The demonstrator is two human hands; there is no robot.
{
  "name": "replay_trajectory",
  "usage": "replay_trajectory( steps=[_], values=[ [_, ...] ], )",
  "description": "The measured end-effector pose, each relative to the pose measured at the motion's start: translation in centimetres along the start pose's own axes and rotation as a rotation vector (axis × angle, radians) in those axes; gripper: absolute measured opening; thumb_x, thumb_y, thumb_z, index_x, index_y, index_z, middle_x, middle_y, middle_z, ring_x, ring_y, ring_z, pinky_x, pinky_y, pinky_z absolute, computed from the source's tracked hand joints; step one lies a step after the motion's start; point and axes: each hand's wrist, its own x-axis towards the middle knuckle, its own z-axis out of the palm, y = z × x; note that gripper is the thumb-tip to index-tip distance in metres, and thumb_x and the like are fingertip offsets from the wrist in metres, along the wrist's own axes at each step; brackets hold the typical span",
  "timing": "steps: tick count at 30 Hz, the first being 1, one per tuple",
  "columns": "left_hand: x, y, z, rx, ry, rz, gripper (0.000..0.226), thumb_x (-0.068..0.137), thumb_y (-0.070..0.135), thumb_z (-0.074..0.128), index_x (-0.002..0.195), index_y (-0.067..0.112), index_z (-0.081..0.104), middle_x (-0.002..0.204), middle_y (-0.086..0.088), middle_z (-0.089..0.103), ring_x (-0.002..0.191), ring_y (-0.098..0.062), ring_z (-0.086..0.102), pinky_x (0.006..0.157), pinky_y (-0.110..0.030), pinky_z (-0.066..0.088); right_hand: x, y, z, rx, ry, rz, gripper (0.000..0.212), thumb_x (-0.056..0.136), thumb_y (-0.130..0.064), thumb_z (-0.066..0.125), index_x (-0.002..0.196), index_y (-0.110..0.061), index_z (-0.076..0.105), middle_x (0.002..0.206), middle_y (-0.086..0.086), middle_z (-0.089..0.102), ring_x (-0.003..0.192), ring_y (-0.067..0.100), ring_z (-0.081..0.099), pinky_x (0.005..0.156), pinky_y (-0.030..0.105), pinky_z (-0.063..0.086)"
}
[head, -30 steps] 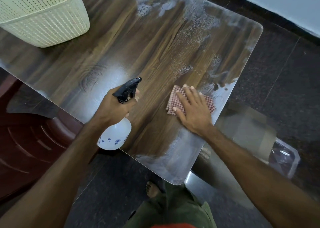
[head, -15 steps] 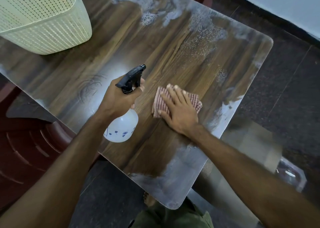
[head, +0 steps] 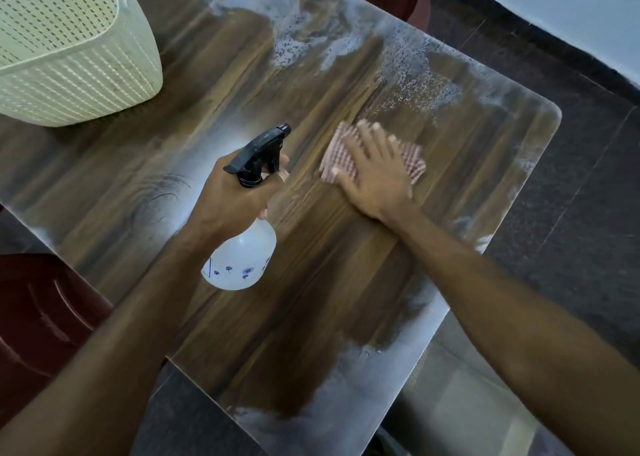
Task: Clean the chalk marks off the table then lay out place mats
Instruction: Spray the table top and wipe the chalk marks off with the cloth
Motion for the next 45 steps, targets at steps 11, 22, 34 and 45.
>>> replay_trajectory(
  steps=[11,22,34,45],
  values=[
    [2.1,0.5,-0.1,0.018,-0.003,-0.023,0.023,0.085,0.039,0.062,0.107,0.033,0.064,0.107,0.008,0.07,0.041,-0.011,0.052,0.058,-0.028,0.049,3.9,11.8,-3.0,0.088,0.143,0.389,0.068,0.101,-0.057,0.022,0.157,-0.017,0.021,0.165,0.014,0.01,0.152,0.032,0.006,0.123,0.051,0.004],
    [1.4,0.3,0.2,0.047,0.023,0.0,0.015,0.095,0.022,0.062,0.109,0.024,0.064,0.107,0.006,0.069,0.042,-0.006,0.052,0.054,-0.015,0.047,6.8,1.5,-1.6,0.007,0.007,-0.038,0.07,0.1,-0.062,0.017,0.158,-0.024,0.013,0.166,0.012,0.006,0.153,0.03,0.001,0.121,0.049,-0.002],
    [-3.8,-0.2,0.6,-0.033,-0.014,-0.005,0.015,0.09,0.027,0.065,0.098,0.04,0.065,0.108,0.008,0.07,0.04,-0.008,0.051,0.063,-0.021,0.053,-6.8,6.9,-0.5,0.041,0.06,0.089,0.063,0.1,-0.055,0.031,0.155,-0.024,0.031,0.165,0.006,0.017,0.152,0.028,0.012,0.122,0.046,0.007],
    [-11.3,-1.9,0.3,-0.033,-0.005,-0.024,0.012,0.093,0.022,0.066,0.104,0.024,0.067,0.105,0.006,0.071,0.039,-0.007,0.05,0.056,-0.015,0.048,-18.2,-0.8,2.8,0.017,-0.009,-0.143,0.063,0.1,-0.058,0.025,0.154,-0.026,0.032,0.164,0.004,0.021,0.152,0.025,0.015,0.123,0.045,0.012]
  ],
)
